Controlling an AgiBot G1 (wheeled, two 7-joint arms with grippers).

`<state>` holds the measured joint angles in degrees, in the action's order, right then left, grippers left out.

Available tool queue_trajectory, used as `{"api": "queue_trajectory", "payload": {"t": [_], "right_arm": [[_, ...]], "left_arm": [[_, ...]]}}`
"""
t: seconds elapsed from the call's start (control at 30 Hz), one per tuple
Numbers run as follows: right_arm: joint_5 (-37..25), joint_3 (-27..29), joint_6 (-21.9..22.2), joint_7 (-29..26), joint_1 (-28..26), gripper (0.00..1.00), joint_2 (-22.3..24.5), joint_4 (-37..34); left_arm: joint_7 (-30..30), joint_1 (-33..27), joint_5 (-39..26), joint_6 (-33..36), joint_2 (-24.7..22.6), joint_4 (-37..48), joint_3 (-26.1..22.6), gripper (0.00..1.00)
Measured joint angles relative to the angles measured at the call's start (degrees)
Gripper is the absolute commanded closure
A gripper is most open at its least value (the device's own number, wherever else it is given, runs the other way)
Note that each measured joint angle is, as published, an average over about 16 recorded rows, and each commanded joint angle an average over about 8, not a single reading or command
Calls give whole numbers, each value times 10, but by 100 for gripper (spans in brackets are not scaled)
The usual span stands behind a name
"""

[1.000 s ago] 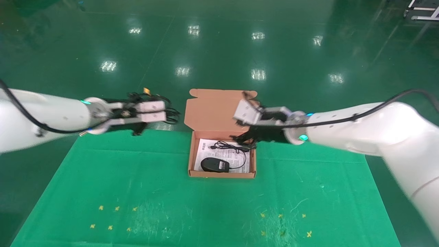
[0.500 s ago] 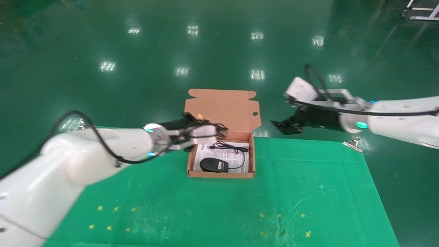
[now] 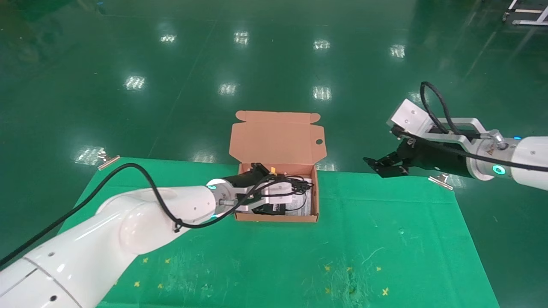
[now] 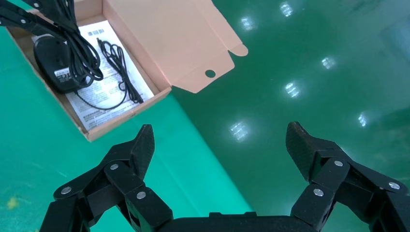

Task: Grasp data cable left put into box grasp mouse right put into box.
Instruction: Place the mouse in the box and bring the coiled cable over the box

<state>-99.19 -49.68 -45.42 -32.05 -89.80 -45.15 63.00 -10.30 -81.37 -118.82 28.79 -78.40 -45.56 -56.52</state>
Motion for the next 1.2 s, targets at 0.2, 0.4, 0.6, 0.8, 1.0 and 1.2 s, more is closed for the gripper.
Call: {"api": "queue_trajectory", "payload": {"t": [0.2, 0.4, 0.6, 0.8, 1.0, 1.2], "right_arm": [[-20, -4, 0, -27, 4, 0, 14, 34], [-26, -5, -1, -34, 4, 0, 17, 42], [-25, -5, -1, -32, 4, 0, 15, 39], [-22, 0, 3, -30, -4, 0, 16, 38], [-20, 9, -1, -28, -27, 0, 22, 42], [-21, 16, -20, -30, -57, 0, 30, 45]], "left_arm": [[-5, -9, 26, -19, -1, 8, -32, 1], [-7, -12, 33, -24, -2, 11, -41, 0], [-6, -12, 31, -22, 0, 8, -38, 0], [-9, -20, 32, -26, 10, -3, -31, 0], [-16, -48, 28, -44, 26, -9, -17, 0], [-28, -83, 18, -67, 38, -4, -1, 0]]}}
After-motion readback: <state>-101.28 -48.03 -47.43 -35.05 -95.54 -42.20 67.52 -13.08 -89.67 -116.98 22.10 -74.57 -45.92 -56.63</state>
